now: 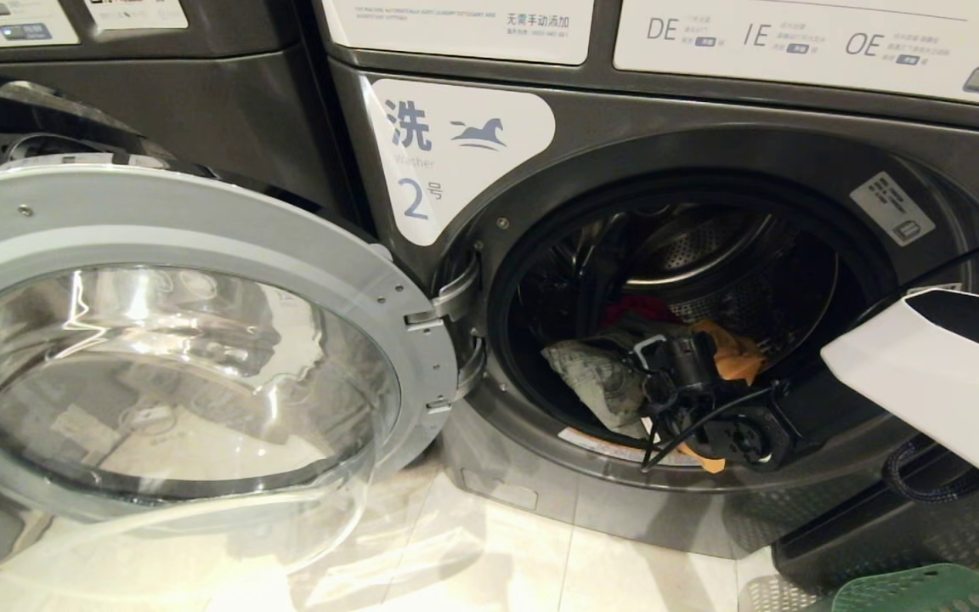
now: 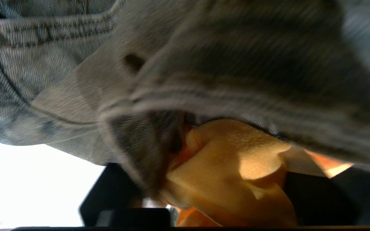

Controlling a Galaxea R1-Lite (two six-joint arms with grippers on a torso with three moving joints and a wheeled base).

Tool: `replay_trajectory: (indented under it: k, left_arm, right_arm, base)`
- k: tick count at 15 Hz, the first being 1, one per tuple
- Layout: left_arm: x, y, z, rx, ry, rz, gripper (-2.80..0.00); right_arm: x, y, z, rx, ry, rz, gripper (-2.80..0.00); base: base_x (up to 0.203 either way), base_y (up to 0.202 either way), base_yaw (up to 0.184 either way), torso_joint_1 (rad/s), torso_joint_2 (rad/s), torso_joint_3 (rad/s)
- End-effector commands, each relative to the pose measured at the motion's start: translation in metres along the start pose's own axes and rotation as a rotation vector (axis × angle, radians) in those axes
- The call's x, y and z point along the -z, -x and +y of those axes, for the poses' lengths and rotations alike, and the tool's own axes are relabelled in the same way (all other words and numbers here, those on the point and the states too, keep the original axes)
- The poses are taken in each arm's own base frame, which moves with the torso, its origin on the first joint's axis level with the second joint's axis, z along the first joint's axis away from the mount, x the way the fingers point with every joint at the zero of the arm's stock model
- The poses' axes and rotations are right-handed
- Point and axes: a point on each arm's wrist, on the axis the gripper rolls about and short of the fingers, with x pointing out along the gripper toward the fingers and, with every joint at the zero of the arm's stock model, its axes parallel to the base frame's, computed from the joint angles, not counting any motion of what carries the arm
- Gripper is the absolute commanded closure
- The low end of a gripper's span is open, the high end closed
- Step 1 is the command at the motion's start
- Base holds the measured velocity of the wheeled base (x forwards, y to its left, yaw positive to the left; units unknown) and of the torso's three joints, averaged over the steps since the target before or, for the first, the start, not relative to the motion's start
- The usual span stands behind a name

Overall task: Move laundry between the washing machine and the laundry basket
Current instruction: Pick a cloth and place it into the basket

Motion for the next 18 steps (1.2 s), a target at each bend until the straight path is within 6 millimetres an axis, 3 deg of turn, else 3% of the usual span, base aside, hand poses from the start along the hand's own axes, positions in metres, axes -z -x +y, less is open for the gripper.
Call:
replay_trajectory:
  k: [1, 5, 8, 13, 18]
  left_arm:
    - [0.000, 0.000, 0.000, 0.000, 0.000, 0.001, 0.00]
    - [0.000, 0.000, 0.000, 0.000, 0.000, 0.002, 0.00]
    - [0.000, 0.000, 0.000, 0.000, 0.000, 0.003, 0.00]
    - [0.000, 0.000, 0.000, 0.000, -0.001, 0.003, 0.00]
    - [0.000, 0.000, 0.000, 0.000, -0.001, 0.003, 0.00]
  right_arm:
    - [0.003, -0.004, -0.001, 0.005, -0.001, 0.009, 0.00]
    - [0.000, 0.001, -0.003, 0.005, -0.006, -0.003, 0.00]
    - [-0.014, 0.024, -0.002, -0.015, -0.010, -0.053, 0.00]
    - [-0.024, 0.095, 0.004, -0.068, 0.002, -0.152, 0.00]
    - [-0.024, 0.167, -0.017, -0.097, -0.032, -0.261, 0.00]
  base:
    - [0.000, 0.000, 0.000, 0.000, 0.00, 0.000]
    - [0.000, 0.000, 0.000, 0.000, 0.00, 0.000]
    - [0.000, 0.000, 0.000, 0.000, 0.00, 0.000]
    - [0.000, 0.000, 0.000, 0.000, 0.00, 0.000]
    - [0.000, 0.000, 0.000, 0.000, 0.00, 0.000]
